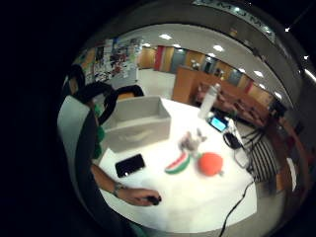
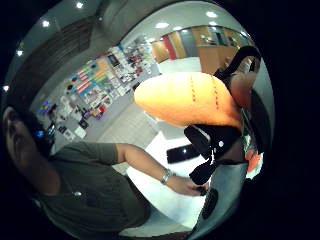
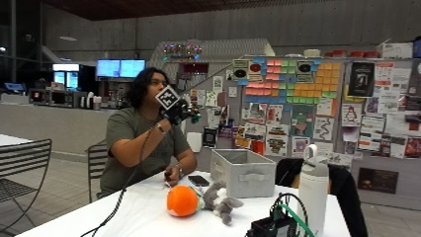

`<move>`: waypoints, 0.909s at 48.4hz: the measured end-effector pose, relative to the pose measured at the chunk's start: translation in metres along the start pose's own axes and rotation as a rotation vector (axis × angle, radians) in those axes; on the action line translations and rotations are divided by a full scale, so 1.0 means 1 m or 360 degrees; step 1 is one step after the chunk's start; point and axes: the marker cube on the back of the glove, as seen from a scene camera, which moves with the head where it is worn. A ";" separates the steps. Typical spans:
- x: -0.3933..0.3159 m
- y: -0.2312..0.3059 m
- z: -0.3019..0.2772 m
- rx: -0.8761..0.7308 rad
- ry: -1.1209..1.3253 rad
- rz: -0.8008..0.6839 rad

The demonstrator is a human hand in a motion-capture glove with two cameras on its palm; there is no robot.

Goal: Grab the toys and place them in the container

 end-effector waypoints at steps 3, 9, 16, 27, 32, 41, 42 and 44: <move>0.007 -0.024 0.012 0.0009 0.0151 -0.0135; -0.001 -0.072 0.044 -0.0039 -0.0020 -0.0081; 0.016 -0.119 0.087 -0.0119 -0.0189 0.0199; 0.072 -0.110 0.142 -0.0445 0.0136 0.0136; 0.074 -0.094 0.129 -0.0436 0.0102 0.0266; 0.113 -0.035 0.085 -0.0547 0.0396 0.0279; 0.120 -0.029 0.080 -0.0558 0.0421 0.0421; 0.132 -0.016 0.074 -0.0587 0.0456 0.0573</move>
